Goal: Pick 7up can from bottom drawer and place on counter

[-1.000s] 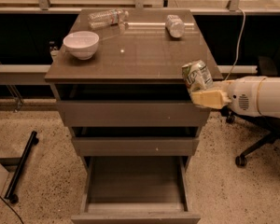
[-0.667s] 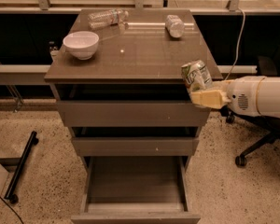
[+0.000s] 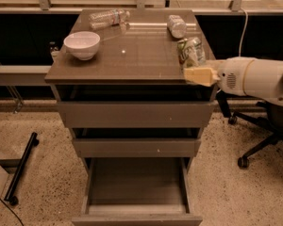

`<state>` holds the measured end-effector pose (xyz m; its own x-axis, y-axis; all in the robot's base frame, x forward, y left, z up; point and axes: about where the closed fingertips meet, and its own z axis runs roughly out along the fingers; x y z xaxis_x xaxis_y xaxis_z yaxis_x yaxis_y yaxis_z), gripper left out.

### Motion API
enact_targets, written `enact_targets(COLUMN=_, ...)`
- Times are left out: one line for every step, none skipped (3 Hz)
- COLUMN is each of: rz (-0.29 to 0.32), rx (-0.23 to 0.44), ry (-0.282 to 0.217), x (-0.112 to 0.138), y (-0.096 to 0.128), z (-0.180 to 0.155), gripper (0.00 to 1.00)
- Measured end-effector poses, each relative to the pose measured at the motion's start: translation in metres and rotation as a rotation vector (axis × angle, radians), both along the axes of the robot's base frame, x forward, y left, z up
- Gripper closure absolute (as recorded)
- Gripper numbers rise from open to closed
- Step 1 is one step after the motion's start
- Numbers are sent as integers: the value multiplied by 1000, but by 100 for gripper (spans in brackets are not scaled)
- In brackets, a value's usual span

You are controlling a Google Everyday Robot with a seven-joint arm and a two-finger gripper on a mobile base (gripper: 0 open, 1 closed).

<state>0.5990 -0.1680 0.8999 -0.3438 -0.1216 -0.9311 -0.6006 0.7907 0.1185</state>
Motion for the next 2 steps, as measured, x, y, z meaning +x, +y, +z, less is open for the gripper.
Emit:
enact_targets(rz=16, rx=40, ry=-33, x=28, y=20, z=9, gripper=100)
enact_targets(rz=26, rx=73, ry=-62, x=59, y=38, z=13, gripper=100)
